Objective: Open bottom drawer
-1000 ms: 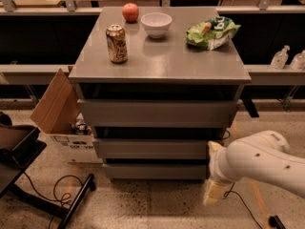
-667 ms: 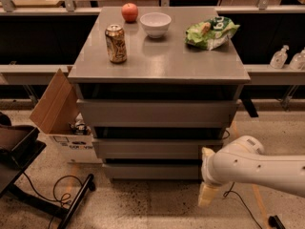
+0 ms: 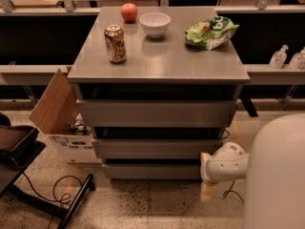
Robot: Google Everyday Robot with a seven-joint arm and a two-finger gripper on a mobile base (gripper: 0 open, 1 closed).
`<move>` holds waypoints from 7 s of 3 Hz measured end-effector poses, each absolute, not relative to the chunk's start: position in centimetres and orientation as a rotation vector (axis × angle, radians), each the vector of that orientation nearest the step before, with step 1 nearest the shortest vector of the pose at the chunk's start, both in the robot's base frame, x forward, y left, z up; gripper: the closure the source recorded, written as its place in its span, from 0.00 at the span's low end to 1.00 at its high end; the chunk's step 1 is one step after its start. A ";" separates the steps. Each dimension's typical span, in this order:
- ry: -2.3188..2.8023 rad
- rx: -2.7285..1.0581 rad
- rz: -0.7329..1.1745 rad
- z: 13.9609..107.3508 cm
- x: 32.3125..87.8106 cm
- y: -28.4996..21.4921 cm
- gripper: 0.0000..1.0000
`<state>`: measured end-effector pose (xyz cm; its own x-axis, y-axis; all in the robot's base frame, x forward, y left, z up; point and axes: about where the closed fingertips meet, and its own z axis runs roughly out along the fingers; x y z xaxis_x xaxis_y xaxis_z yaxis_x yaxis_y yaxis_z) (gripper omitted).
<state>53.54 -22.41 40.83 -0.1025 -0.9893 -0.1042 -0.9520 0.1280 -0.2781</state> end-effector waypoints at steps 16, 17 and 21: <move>2.210 -2.037 -0.080 18.6 60.5 -15.6 1.00; 2.210 -2.037 -0.080 18.6 60.5 -15.6 1.00; 2.248 -1.926 0.083 21.1 54.0 -16.0 1.00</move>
Offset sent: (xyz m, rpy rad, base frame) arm 0.0134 -0.0075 -0.0519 -0.0066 0.0135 0.0191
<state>54.03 -16.05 21.15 -0.1450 -0.9743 -0.1724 -0.9844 0.1596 -0.0741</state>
